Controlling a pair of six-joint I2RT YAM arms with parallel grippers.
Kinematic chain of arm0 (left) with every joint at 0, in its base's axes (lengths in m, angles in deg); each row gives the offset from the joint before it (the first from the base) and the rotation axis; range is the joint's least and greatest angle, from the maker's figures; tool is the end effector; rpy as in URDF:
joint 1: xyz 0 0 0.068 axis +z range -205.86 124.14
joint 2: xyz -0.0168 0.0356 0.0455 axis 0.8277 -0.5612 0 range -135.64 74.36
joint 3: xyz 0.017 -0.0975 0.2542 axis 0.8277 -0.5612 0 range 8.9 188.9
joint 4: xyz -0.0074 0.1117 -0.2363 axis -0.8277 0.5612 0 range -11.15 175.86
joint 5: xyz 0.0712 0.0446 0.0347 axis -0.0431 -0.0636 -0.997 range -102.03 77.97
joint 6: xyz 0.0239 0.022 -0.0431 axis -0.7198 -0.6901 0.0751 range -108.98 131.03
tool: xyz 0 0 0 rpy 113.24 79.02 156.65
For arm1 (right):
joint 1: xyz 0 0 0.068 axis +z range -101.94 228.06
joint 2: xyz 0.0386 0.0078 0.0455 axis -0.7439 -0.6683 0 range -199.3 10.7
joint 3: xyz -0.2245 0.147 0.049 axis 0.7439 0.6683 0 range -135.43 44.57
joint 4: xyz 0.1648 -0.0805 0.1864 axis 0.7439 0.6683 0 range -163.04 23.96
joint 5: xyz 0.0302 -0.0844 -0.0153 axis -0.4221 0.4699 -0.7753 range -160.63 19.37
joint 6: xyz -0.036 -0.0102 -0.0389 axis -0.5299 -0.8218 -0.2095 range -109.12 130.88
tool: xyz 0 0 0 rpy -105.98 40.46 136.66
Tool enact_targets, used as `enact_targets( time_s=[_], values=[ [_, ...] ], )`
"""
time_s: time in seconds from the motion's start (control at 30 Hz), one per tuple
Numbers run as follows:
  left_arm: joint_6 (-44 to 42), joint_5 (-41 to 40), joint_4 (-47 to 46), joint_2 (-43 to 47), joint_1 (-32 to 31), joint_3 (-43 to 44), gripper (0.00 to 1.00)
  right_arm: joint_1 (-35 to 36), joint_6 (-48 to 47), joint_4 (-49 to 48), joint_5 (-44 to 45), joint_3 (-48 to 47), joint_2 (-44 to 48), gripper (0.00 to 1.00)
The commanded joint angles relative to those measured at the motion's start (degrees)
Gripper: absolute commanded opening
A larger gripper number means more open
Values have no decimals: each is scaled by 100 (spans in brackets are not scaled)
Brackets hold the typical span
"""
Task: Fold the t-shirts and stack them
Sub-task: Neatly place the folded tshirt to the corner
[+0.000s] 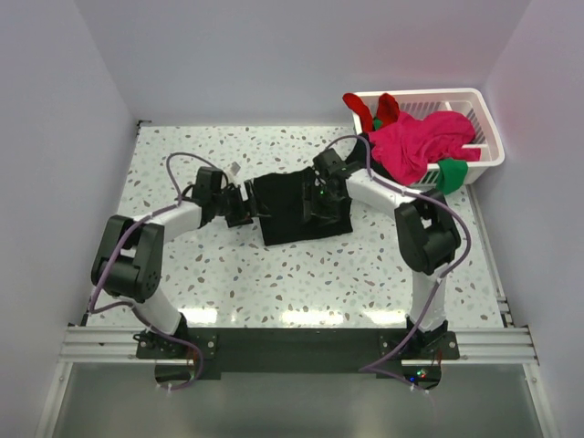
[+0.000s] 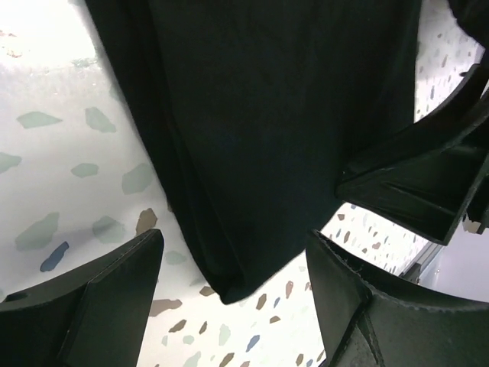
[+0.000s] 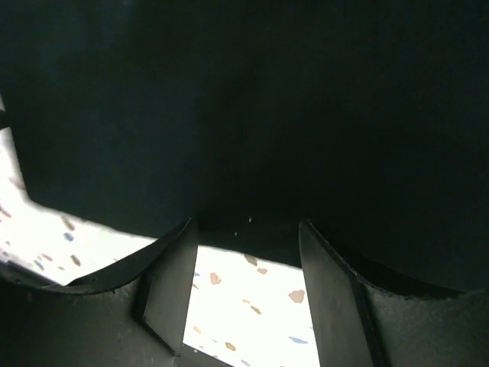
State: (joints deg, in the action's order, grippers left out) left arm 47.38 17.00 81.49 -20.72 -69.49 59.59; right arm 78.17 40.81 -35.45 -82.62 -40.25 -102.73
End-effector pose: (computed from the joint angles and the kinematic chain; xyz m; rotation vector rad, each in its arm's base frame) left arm 0.3187 -0.0951 0.1709 -0.2414 2.4888 -0.9976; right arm 0.3533 0.2134 0.1915 -0.0669 2.8331 0.5564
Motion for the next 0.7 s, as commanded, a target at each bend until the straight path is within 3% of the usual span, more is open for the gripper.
enact_targets(
  time_s=[0.0, 0.43, 0.67],
  values=[
    [-15, 86, -352, -220, 18, 28, 80, 21, 56, -120, 12, 44, -197, 58],
    [73, -364, -351, -950, 18, 256, 78, 21, -31, 135, 162, -184, -514, 53],
    [64, -469, -369, -1336, -35, 441, 71, 13, -31, 197, 179, -176, -452, 53]
  ],
)
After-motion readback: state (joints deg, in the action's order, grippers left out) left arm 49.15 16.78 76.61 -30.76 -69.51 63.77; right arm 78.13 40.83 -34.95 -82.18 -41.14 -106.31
